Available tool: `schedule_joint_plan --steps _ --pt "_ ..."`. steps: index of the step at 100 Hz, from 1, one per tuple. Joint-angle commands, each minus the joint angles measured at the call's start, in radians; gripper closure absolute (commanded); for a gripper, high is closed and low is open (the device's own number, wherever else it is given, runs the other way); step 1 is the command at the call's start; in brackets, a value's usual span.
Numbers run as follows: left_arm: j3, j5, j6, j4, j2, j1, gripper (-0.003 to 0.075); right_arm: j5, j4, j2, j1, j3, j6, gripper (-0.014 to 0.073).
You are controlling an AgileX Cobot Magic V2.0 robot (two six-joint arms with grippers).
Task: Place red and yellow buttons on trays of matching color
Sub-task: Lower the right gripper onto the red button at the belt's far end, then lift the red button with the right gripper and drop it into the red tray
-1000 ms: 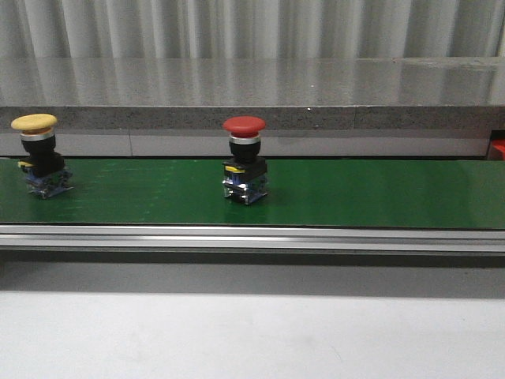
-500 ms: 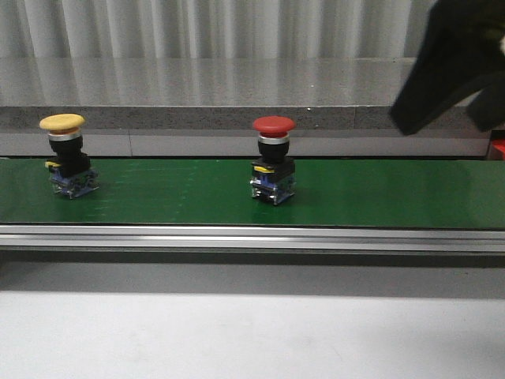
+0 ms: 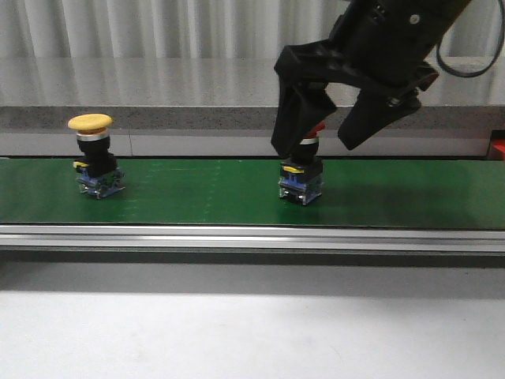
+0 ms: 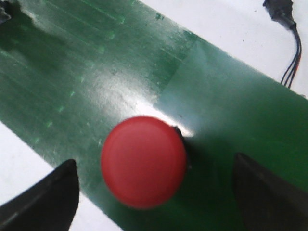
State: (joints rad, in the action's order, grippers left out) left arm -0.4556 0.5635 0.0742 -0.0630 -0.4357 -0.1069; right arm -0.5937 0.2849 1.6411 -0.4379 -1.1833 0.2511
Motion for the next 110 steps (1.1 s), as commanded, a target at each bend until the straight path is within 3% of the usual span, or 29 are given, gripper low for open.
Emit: schedule_joint_plan --steps 1,7,19,24,44,64,91,110 --pt "-0.03 -0.076 0.01 0.008 -0.006 -0.008 0.0741 0.042 0.013 0.006 -0.002 -0.066 0.011 -0.0011" --pt "-0.03 -0.076 0.01 0.008 -0.006 -0.008 0.0741 0.037 0.013 0.021 -0.002 -0.078 0.011 0.0063" --pt "-0.03 -0.076 0.01 0.008 -0.006 -0.008 0.0741 0.009 0.013 0.022 -0.002 -0.088 0.011 0.0295" --pt "-0.03 -0.076 0.01 0.008 -0.006 -0.008 0.0741 -0.015 0.013 0.015 0.009 -0.089 0.011 0.034" --pt "-0.03 -0.075 0.01 0.008 -0.006 -0.008 0.0741 -0.15 0.012 -0.025 0.12 -0.163 0.01 0.0336" --pt "-0.03 -0.075 0.01 0.008 -0.006 -0.008 0.0741 -0.195 0.009 -0.045 0.359 -0.295 0.01 0.0336" --pt "-0.03 -0.075 0.01 0.006 -0.006 -0.008 0.0741 -0.005 0.01 0.022 0.694 -0.336 -0.034 0.0336" --pt "-0.03 -0.075 0.01 0.006 -0.006 -0.008 0.0741 0.103 0.01 0.131 0.82 -0.336 -0.039 0.0336"
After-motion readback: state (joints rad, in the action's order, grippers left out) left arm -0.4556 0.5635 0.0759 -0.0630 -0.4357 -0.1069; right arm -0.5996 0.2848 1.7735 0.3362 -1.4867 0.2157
